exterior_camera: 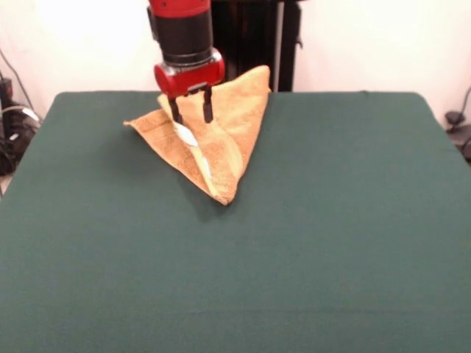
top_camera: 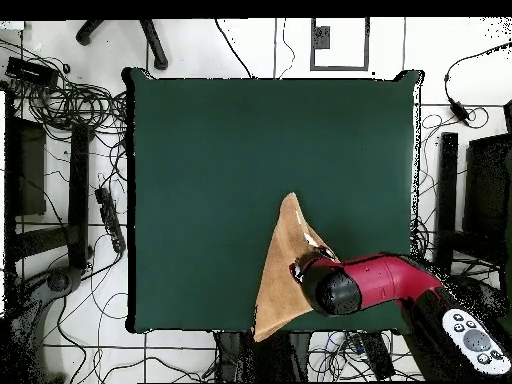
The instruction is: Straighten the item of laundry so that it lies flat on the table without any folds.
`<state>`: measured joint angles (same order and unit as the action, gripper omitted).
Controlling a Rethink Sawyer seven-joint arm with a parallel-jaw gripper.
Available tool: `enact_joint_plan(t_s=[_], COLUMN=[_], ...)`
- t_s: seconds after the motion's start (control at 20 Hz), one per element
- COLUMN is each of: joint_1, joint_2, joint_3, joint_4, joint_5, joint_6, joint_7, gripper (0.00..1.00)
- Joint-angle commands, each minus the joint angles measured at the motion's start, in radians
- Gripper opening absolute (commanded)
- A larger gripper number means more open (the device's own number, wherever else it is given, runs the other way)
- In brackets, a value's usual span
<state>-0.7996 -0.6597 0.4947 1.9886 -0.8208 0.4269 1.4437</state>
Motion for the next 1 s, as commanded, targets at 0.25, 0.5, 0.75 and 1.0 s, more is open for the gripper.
enact_joint_plan(t_s=[0.25, 0.5, 0.75, 1.0], joint_1=[0.032, 0.027, 0.03, 0.032], joint_2=[0.005, 0.077, 0.072, 0.06], joint_3=[0.024, 0.026, 0.026, 0.056], joint_4=[-0.014, -0.058, -0.056, -0.089], joint_5=[0.049, 0.026, 0.017, 0.038], joint_6=[0.135, 0.124, 0.108, 0.175], joint_7=[-0.038, -0.058, -0.051, -0.113], gripper=[1.0, 1.0, 1.0, 1.0])
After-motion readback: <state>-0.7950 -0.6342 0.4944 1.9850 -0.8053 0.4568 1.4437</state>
